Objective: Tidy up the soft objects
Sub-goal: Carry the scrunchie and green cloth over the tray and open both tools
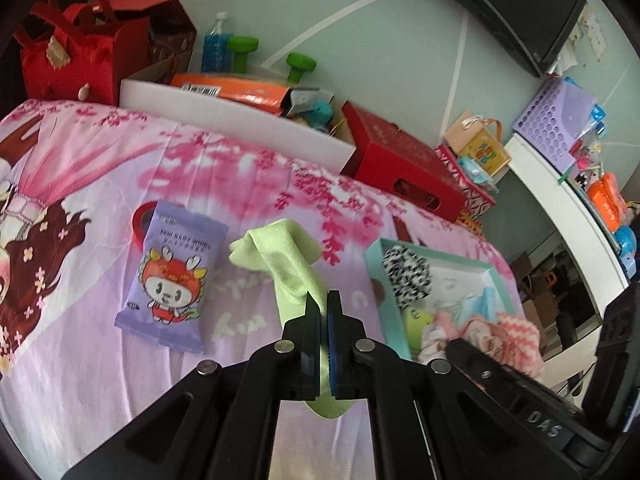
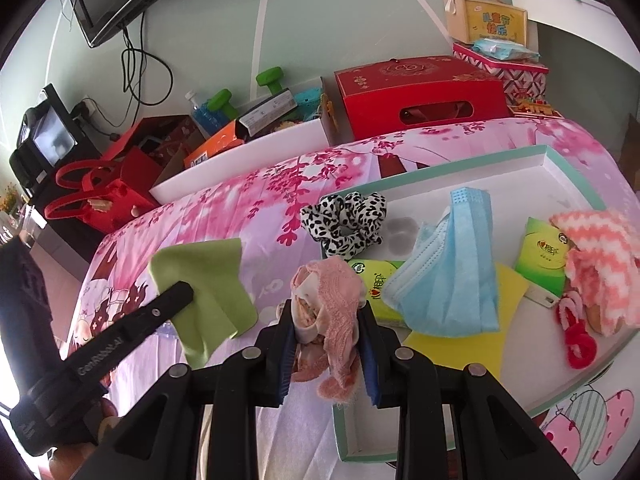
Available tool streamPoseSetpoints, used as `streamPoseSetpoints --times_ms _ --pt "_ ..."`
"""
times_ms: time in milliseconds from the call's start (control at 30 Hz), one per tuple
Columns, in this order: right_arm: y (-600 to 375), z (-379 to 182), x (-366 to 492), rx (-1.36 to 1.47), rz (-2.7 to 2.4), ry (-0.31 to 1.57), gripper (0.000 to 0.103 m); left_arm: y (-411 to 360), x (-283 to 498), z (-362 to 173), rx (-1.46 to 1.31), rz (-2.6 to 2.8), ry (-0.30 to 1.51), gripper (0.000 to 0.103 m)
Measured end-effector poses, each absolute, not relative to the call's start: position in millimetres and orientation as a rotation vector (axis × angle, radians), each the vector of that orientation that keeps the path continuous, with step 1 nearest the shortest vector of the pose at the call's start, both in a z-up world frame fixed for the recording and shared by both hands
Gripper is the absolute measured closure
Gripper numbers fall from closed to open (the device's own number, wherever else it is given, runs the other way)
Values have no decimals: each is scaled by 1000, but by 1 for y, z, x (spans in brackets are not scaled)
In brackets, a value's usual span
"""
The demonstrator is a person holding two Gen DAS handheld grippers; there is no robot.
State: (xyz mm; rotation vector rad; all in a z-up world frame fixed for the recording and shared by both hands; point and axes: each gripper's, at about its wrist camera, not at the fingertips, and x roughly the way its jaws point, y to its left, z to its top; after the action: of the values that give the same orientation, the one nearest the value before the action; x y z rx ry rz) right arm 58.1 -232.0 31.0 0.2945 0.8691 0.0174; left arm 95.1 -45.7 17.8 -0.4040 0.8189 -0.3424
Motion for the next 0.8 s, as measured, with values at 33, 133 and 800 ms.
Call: streamPoseSetpoints --times_ms 33,133,800 --pt "-232 32 58 296 15 866 73 -46 94 21 -404 -346 807 101" --pt "-235 40 54 288 -4 828 73 -47 88 38 -400 -365 749 101" --pt "-325 61 25 374 -245 716 73 -136 65 87 -247 -585 609 101"
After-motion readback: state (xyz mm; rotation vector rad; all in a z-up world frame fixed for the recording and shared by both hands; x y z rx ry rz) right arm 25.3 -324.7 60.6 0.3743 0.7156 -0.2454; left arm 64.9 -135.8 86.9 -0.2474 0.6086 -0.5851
